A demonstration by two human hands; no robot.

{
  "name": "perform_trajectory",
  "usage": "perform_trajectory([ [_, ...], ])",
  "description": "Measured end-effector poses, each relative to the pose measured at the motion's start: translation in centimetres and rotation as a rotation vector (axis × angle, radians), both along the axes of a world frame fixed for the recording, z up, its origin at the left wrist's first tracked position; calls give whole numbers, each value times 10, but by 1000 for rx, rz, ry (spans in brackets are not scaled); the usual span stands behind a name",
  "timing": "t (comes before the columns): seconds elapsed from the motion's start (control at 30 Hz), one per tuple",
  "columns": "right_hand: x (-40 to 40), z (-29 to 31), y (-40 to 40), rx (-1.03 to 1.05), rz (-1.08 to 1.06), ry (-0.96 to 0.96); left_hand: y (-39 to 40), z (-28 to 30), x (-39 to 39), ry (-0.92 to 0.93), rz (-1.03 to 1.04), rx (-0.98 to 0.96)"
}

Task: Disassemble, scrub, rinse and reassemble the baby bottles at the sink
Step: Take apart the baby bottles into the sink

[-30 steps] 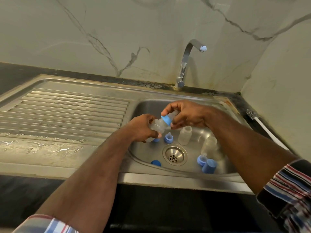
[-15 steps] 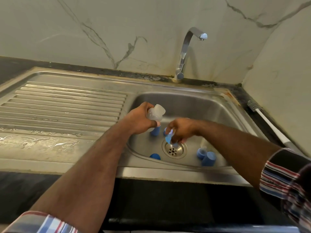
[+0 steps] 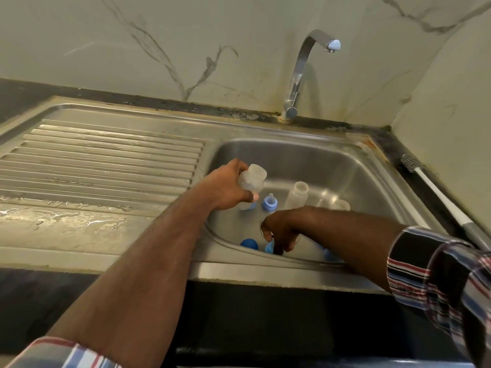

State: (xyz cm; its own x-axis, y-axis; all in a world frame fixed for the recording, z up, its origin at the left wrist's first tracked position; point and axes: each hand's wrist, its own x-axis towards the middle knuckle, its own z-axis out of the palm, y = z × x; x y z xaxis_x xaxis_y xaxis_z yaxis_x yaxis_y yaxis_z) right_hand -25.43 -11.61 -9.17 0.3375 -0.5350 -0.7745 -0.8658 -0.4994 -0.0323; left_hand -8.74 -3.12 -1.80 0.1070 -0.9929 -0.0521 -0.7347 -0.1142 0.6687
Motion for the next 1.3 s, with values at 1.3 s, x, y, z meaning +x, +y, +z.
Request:
perform_trajectory([
  [1.3,32,50,-5,-226,53,-392,-9,-7,-2,10,99,-40],
])
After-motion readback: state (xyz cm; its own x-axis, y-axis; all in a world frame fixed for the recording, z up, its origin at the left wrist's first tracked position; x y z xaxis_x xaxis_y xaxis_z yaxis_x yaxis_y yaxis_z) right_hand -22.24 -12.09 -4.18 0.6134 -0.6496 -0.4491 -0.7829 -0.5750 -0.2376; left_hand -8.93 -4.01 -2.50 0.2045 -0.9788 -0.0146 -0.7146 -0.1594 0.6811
